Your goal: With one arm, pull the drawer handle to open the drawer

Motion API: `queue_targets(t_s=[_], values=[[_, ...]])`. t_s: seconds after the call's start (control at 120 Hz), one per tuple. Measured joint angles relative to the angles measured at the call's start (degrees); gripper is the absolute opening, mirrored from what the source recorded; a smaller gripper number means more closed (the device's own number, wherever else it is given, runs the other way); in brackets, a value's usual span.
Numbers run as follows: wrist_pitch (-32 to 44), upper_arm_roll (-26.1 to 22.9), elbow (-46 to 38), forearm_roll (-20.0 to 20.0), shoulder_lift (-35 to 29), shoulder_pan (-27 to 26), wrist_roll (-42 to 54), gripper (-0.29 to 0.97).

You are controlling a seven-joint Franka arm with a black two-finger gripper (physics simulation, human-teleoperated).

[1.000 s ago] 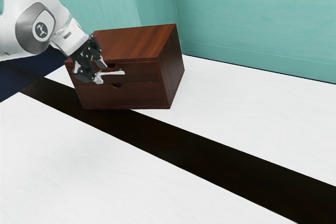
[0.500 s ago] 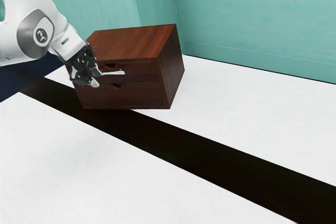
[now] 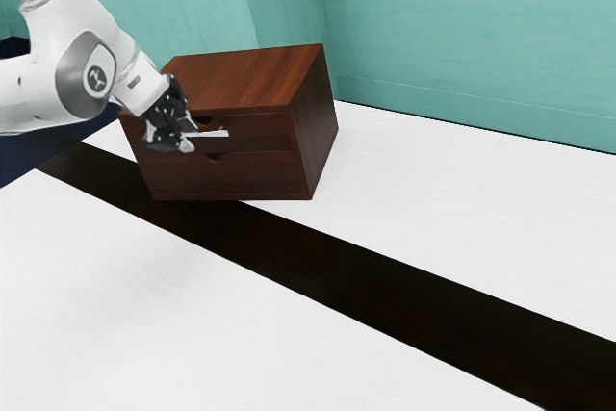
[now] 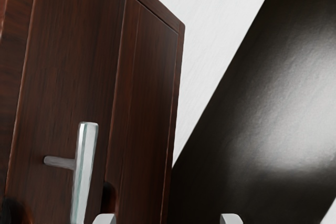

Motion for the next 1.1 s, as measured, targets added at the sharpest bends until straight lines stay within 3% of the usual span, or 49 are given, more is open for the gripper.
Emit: queue_targets(t_s=[0.1,0.392,1.1], values=[[1.35,0.01,0.12,0.56,0.29,0.01,0.01,0.19],[2.93,-0.19,0.24,7.24,1.38,0.00,-3.34,0.16],[4.45,-0.97,7.61,7.84,9.58,0.67,-7.91,0.15]])
